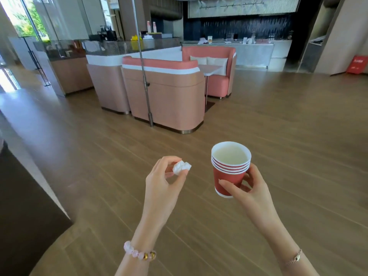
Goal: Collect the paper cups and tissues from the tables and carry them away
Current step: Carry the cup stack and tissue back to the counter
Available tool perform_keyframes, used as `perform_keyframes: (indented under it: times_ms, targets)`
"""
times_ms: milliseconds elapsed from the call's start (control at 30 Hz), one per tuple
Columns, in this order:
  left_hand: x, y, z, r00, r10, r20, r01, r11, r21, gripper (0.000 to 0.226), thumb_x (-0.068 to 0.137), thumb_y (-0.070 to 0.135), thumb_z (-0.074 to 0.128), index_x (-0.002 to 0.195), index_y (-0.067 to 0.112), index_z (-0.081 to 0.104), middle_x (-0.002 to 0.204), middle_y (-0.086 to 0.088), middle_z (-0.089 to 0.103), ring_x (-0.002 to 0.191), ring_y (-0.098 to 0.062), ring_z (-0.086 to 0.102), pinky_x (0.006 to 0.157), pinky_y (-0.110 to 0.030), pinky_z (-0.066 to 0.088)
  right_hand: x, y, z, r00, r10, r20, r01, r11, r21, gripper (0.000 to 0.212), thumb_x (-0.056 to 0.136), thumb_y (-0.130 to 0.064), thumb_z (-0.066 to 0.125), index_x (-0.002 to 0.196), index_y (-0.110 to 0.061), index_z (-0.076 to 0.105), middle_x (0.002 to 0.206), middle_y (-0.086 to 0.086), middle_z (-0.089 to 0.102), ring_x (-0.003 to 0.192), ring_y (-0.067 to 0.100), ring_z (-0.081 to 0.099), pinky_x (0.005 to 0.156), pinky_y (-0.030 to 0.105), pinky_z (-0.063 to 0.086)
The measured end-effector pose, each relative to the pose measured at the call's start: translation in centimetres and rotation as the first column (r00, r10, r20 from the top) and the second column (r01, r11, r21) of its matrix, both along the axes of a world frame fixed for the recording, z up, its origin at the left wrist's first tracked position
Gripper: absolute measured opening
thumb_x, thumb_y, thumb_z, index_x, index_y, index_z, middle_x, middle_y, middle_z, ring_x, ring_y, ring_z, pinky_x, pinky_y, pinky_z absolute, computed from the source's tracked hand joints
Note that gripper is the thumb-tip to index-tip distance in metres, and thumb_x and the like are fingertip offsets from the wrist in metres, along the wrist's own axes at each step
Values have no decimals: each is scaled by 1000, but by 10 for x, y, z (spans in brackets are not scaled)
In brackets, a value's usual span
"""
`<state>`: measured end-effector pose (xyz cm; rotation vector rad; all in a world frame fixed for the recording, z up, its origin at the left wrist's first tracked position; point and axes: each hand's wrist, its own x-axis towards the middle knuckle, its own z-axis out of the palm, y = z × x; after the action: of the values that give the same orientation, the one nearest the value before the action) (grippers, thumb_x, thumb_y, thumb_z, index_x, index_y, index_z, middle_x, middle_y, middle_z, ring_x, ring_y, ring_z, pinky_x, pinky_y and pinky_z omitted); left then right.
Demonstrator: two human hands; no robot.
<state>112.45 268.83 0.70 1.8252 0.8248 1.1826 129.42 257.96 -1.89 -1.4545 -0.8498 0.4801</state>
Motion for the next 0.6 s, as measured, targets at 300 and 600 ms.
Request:
perform_keyframes:
  times_ms: [300,600]
  targets:
    - [44,148,9,990,138,4,-138,989,45,18,82,18,70,89,33,63,92,17,65,92,-6,63,81,-15,48,55,174,10,992,126,-14,-126,992,14,57,69,-21,82,118,-34,55,106,-11,67,95,-1,63,74,14,51]
    - [91,296,-8,945,326,-15,-325,944,46,19,81,20,71,87,35,62,92,17,66,89,-4,63,77,-9,46,111,354,-5,950,311,-37,-311,950,23,60,71,-19,81,122,-33,53,109,-11,67,97,-1,63,78,18,53]
